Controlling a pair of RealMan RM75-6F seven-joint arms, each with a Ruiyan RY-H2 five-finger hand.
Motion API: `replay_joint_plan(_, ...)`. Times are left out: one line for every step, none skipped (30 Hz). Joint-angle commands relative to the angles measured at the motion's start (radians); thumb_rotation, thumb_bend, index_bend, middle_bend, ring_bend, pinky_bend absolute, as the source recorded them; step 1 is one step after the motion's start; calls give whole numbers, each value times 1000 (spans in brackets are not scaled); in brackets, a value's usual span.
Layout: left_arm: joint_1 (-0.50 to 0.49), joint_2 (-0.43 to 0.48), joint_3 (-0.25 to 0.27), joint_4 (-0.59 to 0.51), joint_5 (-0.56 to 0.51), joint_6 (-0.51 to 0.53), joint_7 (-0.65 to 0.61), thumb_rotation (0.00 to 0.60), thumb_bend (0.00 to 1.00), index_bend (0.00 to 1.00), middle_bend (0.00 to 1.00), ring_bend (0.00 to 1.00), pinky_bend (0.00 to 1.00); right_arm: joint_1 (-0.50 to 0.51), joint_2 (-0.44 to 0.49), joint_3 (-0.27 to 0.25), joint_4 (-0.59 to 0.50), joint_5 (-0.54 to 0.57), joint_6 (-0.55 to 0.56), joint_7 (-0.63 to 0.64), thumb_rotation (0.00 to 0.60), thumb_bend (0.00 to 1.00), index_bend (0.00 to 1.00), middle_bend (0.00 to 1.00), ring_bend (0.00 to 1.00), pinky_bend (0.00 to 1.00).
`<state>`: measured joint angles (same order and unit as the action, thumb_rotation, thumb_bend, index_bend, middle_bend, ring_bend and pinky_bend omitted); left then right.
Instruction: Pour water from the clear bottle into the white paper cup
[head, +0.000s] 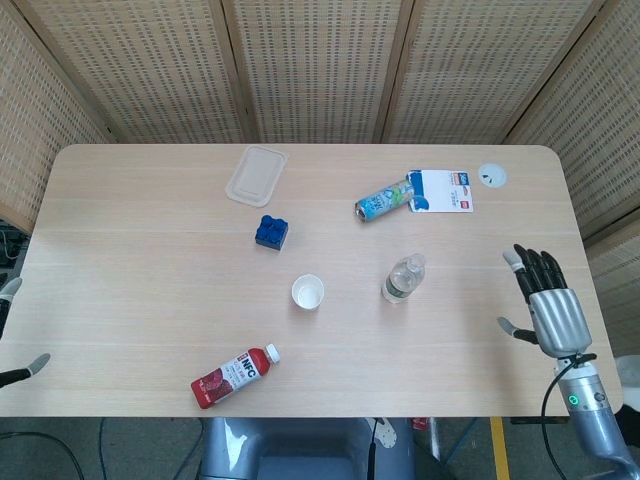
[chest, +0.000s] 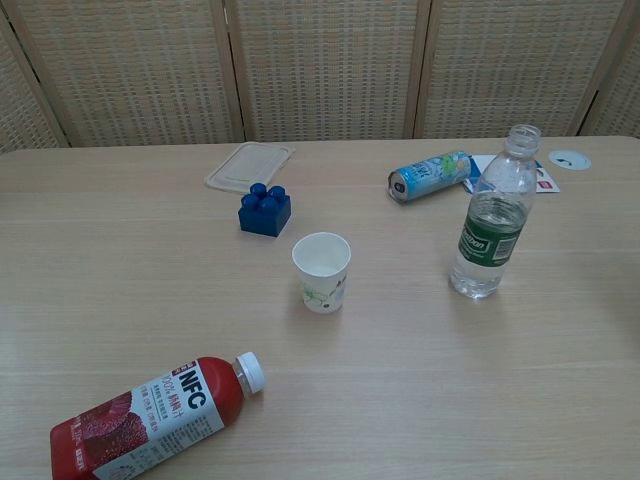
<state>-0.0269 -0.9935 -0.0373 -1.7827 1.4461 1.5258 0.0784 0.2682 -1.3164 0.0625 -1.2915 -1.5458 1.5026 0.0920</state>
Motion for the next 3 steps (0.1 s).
replay_joint_plan(0, 1, -1, -2, -1, 0, -1, 600, 90, 0, 0, 0, 0, -38, 11, -11, -14, -32, 51, -30, 600, 0, 0, 0, 0, 0)
replay_joint_plan(1, 1, 0, -2, -2, 0, -2, 600, 90, 0, 0, 0, 0, -43, 17, -12, -22, -33, 55, -29, 600, 0, 0, 0, 0, 0)
replay_joint_plan(2, 1, 0, -2, -2, 0, -2, 600, 90, 0, 0, 0, 0, -46, 21, -13, -27, -34, 56, -29, 600, 0, 0, 0, 0, 0)
